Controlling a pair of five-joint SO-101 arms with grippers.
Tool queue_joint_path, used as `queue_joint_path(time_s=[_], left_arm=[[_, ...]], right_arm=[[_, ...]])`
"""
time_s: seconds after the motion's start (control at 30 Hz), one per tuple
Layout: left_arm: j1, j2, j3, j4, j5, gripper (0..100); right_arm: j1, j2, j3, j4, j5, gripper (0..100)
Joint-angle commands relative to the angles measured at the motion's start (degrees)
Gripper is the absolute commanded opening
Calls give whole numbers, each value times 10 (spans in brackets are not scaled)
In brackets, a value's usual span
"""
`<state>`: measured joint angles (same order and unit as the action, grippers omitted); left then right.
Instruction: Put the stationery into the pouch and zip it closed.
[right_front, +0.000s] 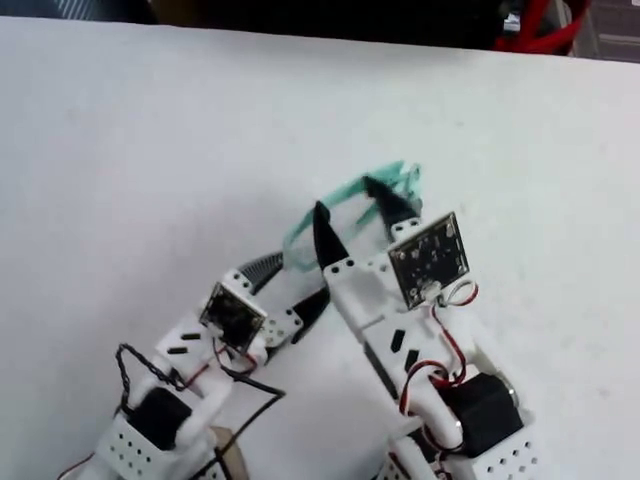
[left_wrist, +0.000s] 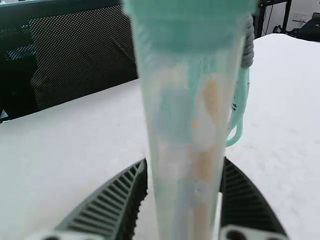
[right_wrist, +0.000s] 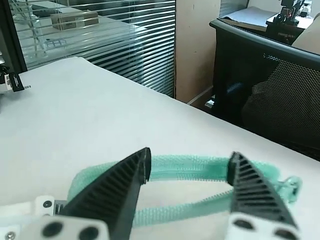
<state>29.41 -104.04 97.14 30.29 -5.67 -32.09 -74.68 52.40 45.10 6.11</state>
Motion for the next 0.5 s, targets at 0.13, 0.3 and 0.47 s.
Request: queue_joint_path(time_s=[0.13,0.3,0.47], left_arm=[[0,-5,-1,-4,6,229],[0,-5,-1,-4,6,229],[0,-5,-1,-4,6,229]], right_arm=[[39,4,-125,51,8,255],[102,4,-210,87,8,255],[196,5,-221,89,4,255]])
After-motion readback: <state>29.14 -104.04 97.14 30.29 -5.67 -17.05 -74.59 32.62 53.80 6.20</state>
